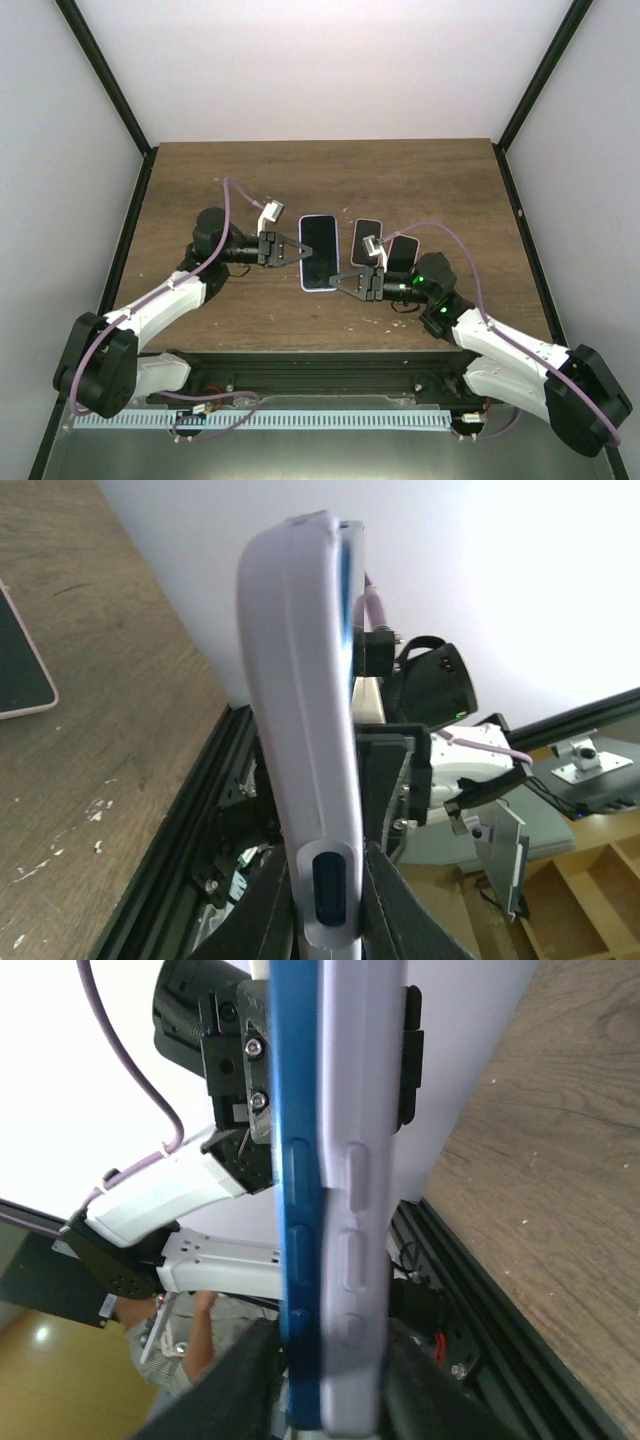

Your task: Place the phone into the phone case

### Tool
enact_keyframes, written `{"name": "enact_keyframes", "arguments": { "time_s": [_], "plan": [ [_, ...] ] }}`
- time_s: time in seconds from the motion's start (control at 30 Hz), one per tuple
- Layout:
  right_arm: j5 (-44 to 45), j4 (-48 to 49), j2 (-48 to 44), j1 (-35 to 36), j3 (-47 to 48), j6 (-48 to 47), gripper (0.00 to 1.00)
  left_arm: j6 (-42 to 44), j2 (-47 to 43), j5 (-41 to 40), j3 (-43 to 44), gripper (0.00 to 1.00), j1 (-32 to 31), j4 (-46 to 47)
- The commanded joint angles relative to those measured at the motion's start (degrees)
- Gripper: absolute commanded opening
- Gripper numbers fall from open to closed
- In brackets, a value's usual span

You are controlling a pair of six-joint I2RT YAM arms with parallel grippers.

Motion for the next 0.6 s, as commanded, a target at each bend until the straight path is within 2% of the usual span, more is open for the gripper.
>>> {"name": "enact_keyframes", "arguments": {
  "time_s": [0.0, 0.1, 0.2, 0.27, 0.33, 0.43, 0.57],
  "plan": [
    [0.0, 8.9, -2.7, 0.2, -0.6, 2.1, 0.17, -0.7, 0.8, 1.0, -0.7, 0.14, 0.4, 6.2],
    [-0.5, 10.0, -2.6, 0.2, -0.7, 1.9, 0.01, -3.3, 1.0, 1.0, -1.2, 0.24, 0.3, 9.3],
    [-0.7, 9.5, -2.0, 0.2, -0.6, 1.3, 0.01, -5.4, 0.8, 0.8, -1.4, 0.36, 0.3, 11.5],
    [-0.8, 9.1, -1.5, 0.3, -0.3, 0.8, 0.01, -4.6, 0.7, 0.6, -0.9, 0.39, 0.2, 10.3],
    [-1.0, 5.5, -0.8, 0.3, 0.8, -0.9, 0.01, -2.6, 0.4, 0.2, -0.5, 0.35, 0.2, 6.6],
    [-0.9, 1.9, -0.9, 0.3, 2.3, -3.5, 0.03, -0.6, 0.5, 0.5, -0.1, 0.22, 0.2, 4.4],
    [1.2, -6.8, -3.2, 0.3, 4.8, -8.0, 0.23, -0.7, 0.2, 2.3, -0.2, 0.12, 0.2, 5.4]
  ]
}}
